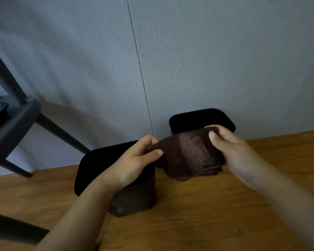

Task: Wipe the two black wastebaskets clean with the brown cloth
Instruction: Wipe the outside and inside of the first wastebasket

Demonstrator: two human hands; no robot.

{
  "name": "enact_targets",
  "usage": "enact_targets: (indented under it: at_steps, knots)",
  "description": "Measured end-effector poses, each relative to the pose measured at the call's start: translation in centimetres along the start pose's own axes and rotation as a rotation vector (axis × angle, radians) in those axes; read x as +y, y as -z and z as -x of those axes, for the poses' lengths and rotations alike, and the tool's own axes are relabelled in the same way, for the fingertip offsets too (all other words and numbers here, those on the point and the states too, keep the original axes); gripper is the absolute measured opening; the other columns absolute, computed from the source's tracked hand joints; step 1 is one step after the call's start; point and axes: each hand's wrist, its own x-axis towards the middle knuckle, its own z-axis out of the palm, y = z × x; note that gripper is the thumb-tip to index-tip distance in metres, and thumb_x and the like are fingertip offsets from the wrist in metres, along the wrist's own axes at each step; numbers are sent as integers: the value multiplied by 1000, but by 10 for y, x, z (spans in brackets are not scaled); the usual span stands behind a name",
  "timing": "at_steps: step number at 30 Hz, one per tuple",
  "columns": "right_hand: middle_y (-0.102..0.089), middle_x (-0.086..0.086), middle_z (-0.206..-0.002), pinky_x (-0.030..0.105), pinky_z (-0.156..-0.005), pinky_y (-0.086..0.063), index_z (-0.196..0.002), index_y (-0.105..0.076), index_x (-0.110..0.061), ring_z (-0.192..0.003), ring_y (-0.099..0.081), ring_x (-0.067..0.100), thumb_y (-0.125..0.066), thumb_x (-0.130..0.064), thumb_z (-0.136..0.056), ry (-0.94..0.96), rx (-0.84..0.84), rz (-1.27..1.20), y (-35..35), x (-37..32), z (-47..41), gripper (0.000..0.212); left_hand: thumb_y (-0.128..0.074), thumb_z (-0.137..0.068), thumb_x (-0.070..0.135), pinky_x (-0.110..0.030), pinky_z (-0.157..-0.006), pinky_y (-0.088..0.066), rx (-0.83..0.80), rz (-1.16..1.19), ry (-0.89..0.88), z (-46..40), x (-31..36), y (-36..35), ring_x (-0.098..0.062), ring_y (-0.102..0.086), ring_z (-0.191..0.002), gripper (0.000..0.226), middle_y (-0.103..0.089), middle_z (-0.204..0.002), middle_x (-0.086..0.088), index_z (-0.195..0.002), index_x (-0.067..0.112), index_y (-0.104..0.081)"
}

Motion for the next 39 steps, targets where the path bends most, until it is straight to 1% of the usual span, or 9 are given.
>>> enact_targets:
  at_steps: [4, 8, 11, 13, 17, 22, 27, 34, 39]
  knots:
    - [-67, -13, -107, 24, -87, -49, -110, -61, -34, -100, -62, -2, -39, -32, -101, 110, 90, 315, 6, -1, 2, 24, -54, -92, 22, -28, -76, -54, 81, 141, 152, 5, 0, -3, -22, -65, -89, 33, -65, -94, -12, -109, -6, -56]
    - [-59, -16, -115, 33, -96, -47, -117, -54, -32, -111, -56, 5, -35, -44, -100, 30, 170, 456, 6, 14, 0, 29, -55, -89, 24, -40, -87, -56, 122, 585, 352, 7, -5, -15, -32, -65, -108, 38, -69, -115, -19, -118, 0, -63]
    - [-62, -4, -125, 38, -103, -45, -129, -56, -23, -117, -59, 17, -47, -49, -94, -271, 122, 60, 5, 16, 0, 44, -55, -87, 21, -42, -86, -57, 66, 880, 440, 10, -8, -22, -33, -64, -111, 41, -66, -121, -19, -123, 4, -61]
    - [-69, 1, -120, 38, -99, -48, -125, -60, -18, -111, -65, 19, -57, -33, -93, -365, 17, -173, 7, 13, 4, 36, -51, -91, 9, -41, -80, -59, 49, 907, 411, 11, -11, -24, -32, -65, -108, 38, -65, -123, -19, -128, 7, -57]
    - [-74, -1, -106, 33, -88, -54, -113, -67, -22, -99, -69, 16, -64, -12, -91, -250, 121, 75, 7, 13, 7, 24, -38, -98, -3, -36, -70, -60, 156, 800, 407, 8, -13, -30, -30, -68, -104, 37, -68, -119, -17, -128, 10, -57]
    - [-64, -13, -104, 22, -77, -53, -112, -61, -28, -96, -61, 5, -65, -17, -91, 46, 272, 485, -34, 10, 15, 24, -48, -97, 2, -37, -81, -59, 336, 292, 257, 4, 4, -57, -18, -69, -97, 26, -69, -108, -4, -115, 19, -57]
    - [-65, -14, -105, 5, -62, -47, -116, -59, -28, -89, -62, -9, -65, -30, -90, 47, 260, 148, -60, 11, 21, 26, -59, -91, 13, -34, -81, -59, 384, -73, -2, 3, 6, -66, -12, -66, -97, 27, -65, -108, 4, -111, 31, -60]
    - [-76, 4, -100, 33, -82, -55, -110, -72, -15, -99, -71, 17, -64, -22, -90, -126, 269, -353, -56, 6, 20, 22, -62, -89, 11, -22, -88, -54, 489, -195, -129, 12, -1, -76, 0, -58, -104, 34, -60, -113, 7, -119, 28, -60]
    - [-75, 2, -101, 39, -90, -53, -104, -75, -19, -100, -70, 16, -67, -37, -86, -77, 179, -205, -58, 7, 23, 27, -61, -90, 16, -27, -88, -55, 449, -59, -137, 15, 3, -78, 1, -60, -104, 30, -64, -109, 10, -119, 24, -60]
